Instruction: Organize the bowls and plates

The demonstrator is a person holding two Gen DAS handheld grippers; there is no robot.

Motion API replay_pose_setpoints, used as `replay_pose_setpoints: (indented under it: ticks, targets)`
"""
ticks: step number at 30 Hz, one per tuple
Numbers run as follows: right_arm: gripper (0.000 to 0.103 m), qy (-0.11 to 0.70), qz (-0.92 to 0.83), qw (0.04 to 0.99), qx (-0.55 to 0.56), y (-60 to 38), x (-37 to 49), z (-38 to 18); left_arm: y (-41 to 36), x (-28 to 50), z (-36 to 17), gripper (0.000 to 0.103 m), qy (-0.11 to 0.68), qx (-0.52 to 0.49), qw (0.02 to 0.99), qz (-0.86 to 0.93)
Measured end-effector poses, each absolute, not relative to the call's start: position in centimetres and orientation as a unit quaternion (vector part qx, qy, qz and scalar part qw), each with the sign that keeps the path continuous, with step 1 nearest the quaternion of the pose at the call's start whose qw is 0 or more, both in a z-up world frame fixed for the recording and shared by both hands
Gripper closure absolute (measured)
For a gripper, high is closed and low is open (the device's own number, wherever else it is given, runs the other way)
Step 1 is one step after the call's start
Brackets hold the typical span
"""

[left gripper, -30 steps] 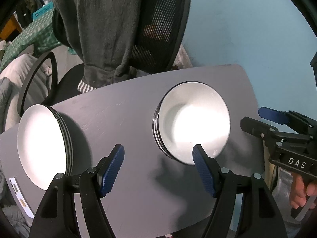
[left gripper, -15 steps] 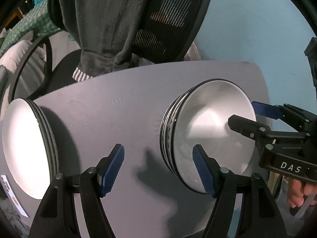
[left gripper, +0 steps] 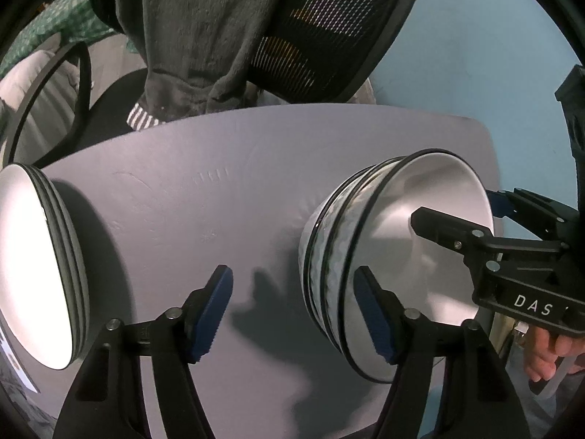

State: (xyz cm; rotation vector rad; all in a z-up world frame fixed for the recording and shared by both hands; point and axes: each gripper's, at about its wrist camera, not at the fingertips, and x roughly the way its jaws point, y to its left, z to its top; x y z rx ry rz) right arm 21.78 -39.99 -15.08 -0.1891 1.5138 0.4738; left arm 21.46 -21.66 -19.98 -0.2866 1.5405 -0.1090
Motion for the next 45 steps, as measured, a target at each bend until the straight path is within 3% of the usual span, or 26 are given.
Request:
replay_pose_setpoints:
  ticks: [7,12,14,16,20,28,45]
  targets:
    - [0.043,0.688,0.223,0.685,-0.082,-39.7,21.7,-15.7,-21.5,21.4,-20.2,0.045,0.694,-0.149,0.701,-0.064]
    - [0.056,0.7,0.238,0.67,-0.068,-39.4,22.0,-15.8,-21.2,21.5,-20.5,0.049,0.701,-0.17,0.688,-0.079]
    - [0.066,0.708,0.242,0.66,-0.059,-39.4,22.1,-15.9,-21.2,21.6,-20.6,0.05,0.705,-0.169,0.683,-0.084]
    - [0.073,0.713,0.247,0.654,-0.053,-39.2,22.1,-16.0,-21.4,21.7,-20.5,0.058,0.705,-0.173,0.682,-0.09]
    - [0.072,0.713,0.248,0.653,-0.063,-38.8,22.0,-15.9,-21.8,21.8,-20.5,0.073,0.705,-0.183,0.677,-0.105]
    - [0.072,0.719,0.24,0.649,-0.071,-38.1,21.0,-16.1,-21.7,20.7,-19.9,0.077,0.704,-0.162,0.687,-0.084]
    - [0.072,0.719,0.279,0.632,-0.081,-29.9,14.3,-17.1,-12.8,11.7,-19.9,0.082,0.709,-0.199,0.677,-0.017]
